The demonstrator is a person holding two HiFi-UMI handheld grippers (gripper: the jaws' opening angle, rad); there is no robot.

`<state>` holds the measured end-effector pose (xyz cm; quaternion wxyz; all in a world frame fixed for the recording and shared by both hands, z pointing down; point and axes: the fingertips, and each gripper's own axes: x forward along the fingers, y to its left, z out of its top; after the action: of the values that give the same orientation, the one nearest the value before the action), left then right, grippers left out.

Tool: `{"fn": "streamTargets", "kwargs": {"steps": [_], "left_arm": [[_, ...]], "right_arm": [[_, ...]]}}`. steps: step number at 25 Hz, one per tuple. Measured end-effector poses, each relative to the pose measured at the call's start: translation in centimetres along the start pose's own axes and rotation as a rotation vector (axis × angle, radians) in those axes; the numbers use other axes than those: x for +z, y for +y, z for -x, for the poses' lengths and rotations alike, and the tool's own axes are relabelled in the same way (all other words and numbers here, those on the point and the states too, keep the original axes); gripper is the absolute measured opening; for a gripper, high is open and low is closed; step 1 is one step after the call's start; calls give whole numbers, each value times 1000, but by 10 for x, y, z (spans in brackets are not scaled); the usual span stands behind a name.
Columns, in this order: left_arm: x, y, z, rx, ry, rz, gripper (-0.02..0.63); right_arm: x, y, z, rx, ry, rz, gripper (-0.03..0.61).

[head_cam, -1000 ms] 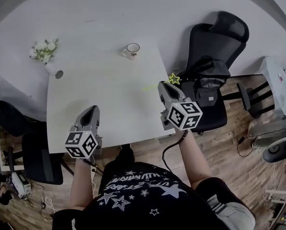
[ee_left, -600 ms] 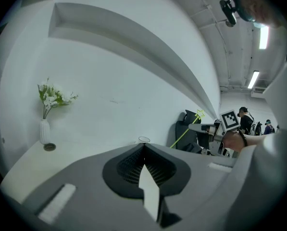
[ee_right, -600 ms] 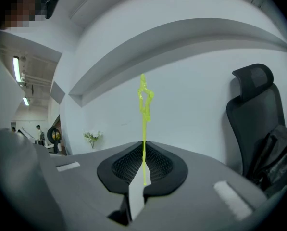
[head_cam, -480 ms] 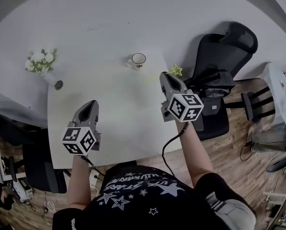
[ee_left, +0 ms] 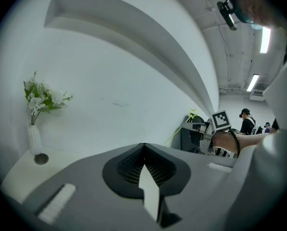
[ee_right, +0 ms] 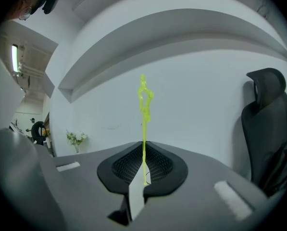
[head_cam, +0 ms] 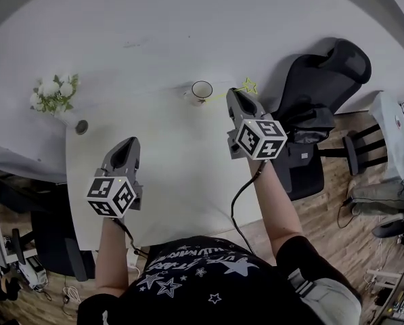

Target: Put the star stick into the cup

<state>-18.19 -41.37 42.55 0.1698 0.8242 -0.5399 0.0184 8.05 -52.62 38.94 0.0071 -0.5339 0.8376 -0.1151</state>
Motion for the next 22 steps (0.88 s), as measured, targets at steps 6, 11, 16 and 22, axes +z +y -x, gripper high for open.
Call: {"fn": "streamTargets", "kwargs": {"steps": [6,11,16,22], "left_arm": [[1,12,-15,-8,6,7,3],[0,19,-28,-14,14,10,3],[-6,27,-37,-14,28,17,3],[-11,31,-45,-10,36,27,3]], "right_arm": [[-6,-6,-26,-18,16,11,32],[-18,-15,-46,-36,45,25,32],[-36,-20,-66,-43,95,51,33],[-59,-22,-86,-37,155,64,34]]}}
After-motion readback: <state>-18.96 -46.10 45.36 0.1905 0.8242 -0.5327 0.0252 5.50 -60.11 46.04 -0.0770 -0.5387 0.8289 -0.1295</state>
